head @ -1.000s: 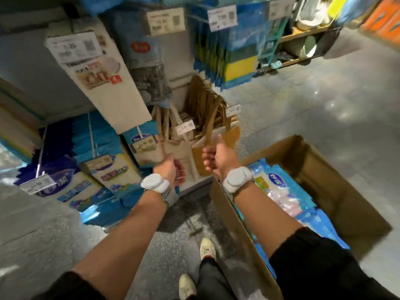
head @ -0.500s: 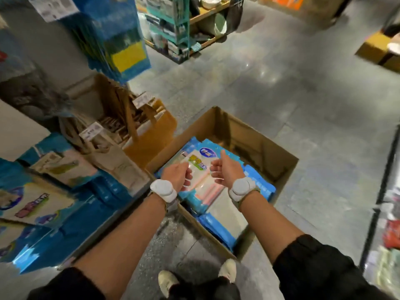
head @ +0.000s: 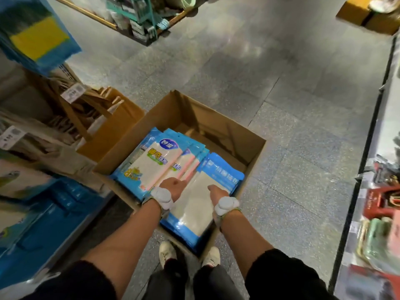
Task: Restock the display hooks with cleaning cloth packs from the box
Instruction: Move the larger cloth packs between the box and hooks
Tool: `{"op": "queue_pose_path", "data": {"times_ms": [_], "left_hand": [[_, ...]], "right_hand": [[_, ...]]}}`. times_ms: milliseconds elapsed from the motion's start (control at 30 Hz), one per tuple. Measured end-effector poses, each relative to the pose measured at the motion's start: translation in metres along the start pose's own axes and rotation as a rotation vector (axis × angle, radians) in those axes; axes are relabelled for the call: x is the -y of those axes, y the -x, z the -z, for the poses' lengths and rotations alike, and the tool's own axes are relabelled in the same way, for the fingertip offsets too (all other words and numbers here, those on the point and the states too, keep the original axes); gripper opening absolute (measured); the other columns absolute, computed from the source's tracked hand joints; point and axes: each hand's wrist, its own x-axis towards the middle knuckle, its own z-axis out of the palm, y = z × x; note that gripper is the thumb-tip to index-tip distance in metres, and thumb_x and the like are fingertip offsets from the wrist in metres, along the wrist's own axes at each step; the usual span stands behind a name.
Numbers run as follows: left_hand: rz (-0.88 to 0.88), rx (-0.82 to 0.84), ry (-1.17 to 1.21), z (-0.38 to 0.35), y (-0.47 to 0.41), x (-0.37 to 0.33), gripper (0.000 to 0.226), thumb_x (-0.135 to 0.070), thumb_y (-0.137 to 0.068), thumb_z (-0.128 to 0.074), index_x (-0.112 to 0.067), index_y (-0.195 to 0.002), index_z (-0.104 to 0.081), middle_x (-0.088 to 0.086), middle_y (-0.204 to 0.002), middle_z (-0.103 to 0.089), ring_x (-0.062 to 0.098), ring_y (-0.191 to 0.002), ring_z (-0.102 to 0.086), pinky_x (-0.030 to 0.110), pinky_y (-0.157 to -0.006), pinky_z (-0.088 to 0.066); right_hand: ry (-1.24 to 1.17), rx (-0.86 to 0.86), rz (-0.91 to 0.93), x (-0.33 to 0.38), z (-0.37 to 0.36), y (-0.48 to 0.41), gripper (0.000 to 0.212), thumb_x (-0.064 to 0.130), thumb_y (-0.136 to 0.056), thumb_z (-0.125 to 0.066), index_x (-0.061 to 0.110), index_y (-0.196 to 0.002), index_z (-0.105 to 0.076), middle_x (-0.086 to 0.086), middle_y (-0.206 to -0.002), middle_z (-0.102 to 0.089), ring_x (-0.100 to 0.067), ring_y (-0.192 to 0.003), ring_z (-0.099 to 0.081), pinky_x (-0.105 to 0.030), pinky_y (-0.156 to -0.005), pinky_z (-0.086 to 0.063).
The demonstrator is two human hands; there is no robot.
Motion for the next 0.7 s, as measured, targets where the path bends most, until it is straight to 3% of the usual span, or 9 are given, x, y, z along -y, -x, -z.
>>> {"op": "queue_pose_path", "data": {"times_ms": [100,167,233,267,333,433,533,600,700], "left_hand": [[0.008,-0.001,-0.133,-0.021,-0.021,0.012,0.033,-0.038,-0.099,-0.060,-0.007,-0.106,-0.067,0.013,-0.108,-0.068,0.028,-0.095,-0.061,0.029,-0.076,-0.039],[0.062,0.022,-0.200,-0.039,-0.040,0.024,0.054,-0.041,-0.097,-0.064,-0.003,-0.136,-0.057,0.016,-0.135,-0.062,0.032,-0.120,-0.061,0.030,-0.091,-0.043],[0.080,0.015,-0.257,-0.048,-0.050,0.034,0.071,-0.046,-0.094,-0.067,-0.002,-0.146,-0.046,0.017,-0.146,-0.054,0.033,-0.132,-0.054,0.031,-0.103,-0.040],[0.081,0.023,-0.280,-0.053,-0.061,0.040,0.077,-0.050,-0.092,-0.069,-0.002,-0.147,-0.045,0.017,-0.147,-0.053,0.033,-0.133,-0.053,0.032,-0.104,-0.040],[0.082,0.055,-0.278,-0.056,-0.075,0.050,0.086,-0.057,-0.085,-0.074,-0.003,-0.146,-0.047,0.016,-0.146,-0.053,0.033,-0.132,-0.054,0.033,-0.104,-0.041],[0.076,0.070,-0.255,-0.060,-0.110,0.076,0.111,-0.086,-0.056,-0.072,-0.008,-0.134,-0.059,0.010,-0.130,-0.066,0.030,-0.115,-0.065,0.035,-0.098,-0.052],[0.065,0.117,-0.212,-0.067,-0.154,0.109,0.123,-0.098,-0.036,-0.067,-0.011,-0.124,-0.063,0.007,-0.118,-0.072,0.027,-0.102,-0.070,0.038,-0.092,-0.058],[0.067,0.143,-0.195,-0.056,-0.132,0.086,0.120,-0.096,-0.037,-0.071,-0.010,-0.120,-0.062,0.008,-0.113,-0.072,0.029,-0.098,-0.071,0.040,-0.089,-0.060],[0.088,0.184,-0.202,-0.044,-0.113,0.064,0.093,-0.079,-0.059,-0.078,-0.012,-0.118,-0.055,0.007,-0.113,-0.068,0.027,-0.099,-0.068,0.035,-0.086,-0.057]], "right_hand": [[0.243,0.041,0.055,-0.015,-0.007,-0.018,0.053,0.014,-0.103,-0.044,0.008,-0.153,-0.029,-0.015,-0.154,-0.041,-0.033,-0.141,-0.043,-0.037,-0.115,-0.035],[0.276,-0.024,0.067,-0.025,-0.017,-0.040,0.057,0.013,-0.099,-0.050,0.008,-0.151,-0.030,-0.016,-0.151,-0.044,-0.034,-0.138,-0.046,-0.043,-0.113,-0.039],[0.327,0.001,0.061,-0.027,-0.026,-0.050,0.056,0.013,-0.098,-0.052,0.006,-0.150,-0.033,-0.016,-0.151,-0.043,-0.035,-0.139,-0.044,-0.048,-0.114,-0.038],[0.336,0.001,0.065,-0.030,-0.031,-0.059,0.053,0.014,-0.099,-0.051,0.005,-0.149,-0.035,-0.018,-0.151,-0.043,-0.035,-0.139,-0.044,-0.048,-0.114,-0.038],[0.110,-0.016,-0.010,-0.034,-0.037,-0.068,0.045,0.020,-0.102,-0.047,0.002,-0.144,-0.046,-0.023,-0.146,-0.049,-0.035,-0.135,-0.049,-0.040,-0.108,-0.043],[-0.200,-0.063,-0.138,-0.048,-0.040,-0.080,0.046,0.030,-0.104,-0.046,-0.001,-0.136,-0.054,-0.024,-0.141,-0.054,-0.034,-0.130,-0.054,-0.028,-0.085,-0.039],[-0.327,-0.099,-0.216,-0.054,-0.042,-0.087,0.052,0.037,-0.100,-0.052,-0.002,-0.133,-0.056,-0.022,-0.138,-0.057,-0.033,-0.128,-0.056,-0.027,-0.080,-0.036],[-0.348,-0.093,-0.246,-0.054,-0.042,-0.088,0.055,0.041,-0.099,-0.054,-0.001,-0.135,-0.055,-0.021,-0.139,-0.057,-0.034,-0.129,-0.055,-0.028,-0.081,-0.036],[-0.422,-0.094,-0.279,-0.050,-0.040,-0.087,0.060,0.046,-0.096,-0.057,0.001,-0.136,-0.054,-0.019,-0.140,-0.056,-0.034,-0.130,-0.054,-0.031,-0.083,-0.038]]}}
